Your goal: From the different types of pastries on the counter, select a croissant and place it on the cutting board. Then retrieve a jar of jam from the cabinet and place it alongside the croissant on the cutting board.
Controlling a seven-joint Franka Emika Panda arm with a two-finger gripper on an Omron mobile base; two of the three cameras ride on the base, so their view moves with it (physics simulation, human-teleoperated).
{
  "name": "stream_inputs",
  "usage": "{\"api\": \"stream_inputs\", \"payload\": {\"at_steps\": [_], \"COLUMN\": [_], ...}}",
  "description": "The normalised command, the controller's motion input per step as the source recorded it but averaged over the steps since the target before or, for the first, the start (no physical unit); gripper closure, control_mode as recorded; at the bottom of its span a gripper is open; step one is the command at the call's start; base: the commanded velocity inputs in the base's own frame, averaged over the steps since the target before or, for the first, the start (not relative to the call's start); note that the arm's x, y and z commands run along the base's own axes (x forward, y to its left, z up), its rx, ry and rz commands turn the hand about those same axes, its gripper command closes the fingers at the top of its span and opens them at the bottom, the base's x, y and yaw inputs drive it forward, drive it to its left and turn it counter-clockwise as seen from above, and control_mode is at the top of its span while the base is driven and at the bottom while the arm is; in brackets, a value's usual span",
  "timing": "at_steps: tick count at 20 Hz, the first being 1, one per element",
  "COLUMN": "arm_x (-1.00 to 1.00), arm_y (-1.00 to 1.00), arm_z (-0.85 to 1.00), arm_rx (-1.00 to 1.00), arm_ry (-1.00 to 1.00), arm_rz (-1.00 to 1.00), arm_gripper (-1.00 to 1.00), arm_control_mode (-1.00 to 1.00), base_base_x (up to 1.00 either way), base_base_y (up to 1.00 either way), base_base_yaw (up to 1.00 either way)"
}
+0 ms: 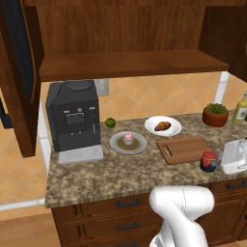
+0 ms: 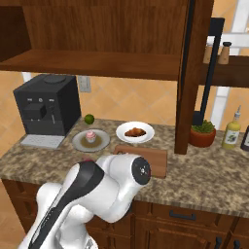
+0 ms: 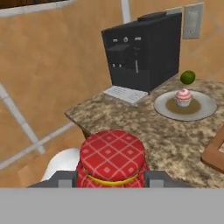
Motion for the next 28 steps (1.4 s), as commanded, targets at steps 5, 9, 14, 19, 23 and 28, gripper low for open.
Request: {"api": "stream_inputs", "payload": {"at_steps": [5, 9, 14, 19, 23, 28], "arm_x": [0.32, 0.48, 0.24, 0.33, 0.63, 0.99], "arm_y": [-0.56, -0.49, -0.82, -0.89, -0.59, 0.00], "arm_z": [-0.04, 0.02, -0.02, 0.01, -0.02, -0.09], "arm_rx": [0.28, 0.19, -0.03, -0.11, -0.06, -0.06], "arm_ry": [0.00, -0.02, 0.00, -0.04, 0.00, 0.00], "arm_rz": [0.00, 0.03, 0.22, 0.35, 0.16, -0.02], "arm_gripper": [1.00, 1.00, 1.00, 1.00, 1.00, 1.00], "arm_control_mode": [-1.00, -1.00, -1.00, -1.00, -1.00, -1.00], "base_base_x": [0.00, 0.00, 0.00, 0.00, 0.00, 0.00], "base_base_y": [0.00, 0.00, 0.00, 0.00, 0.00, 0.00], "base_base_yaw": [0.00, 0.00, 0.00, 0.00, 0.00, 0.00]}}
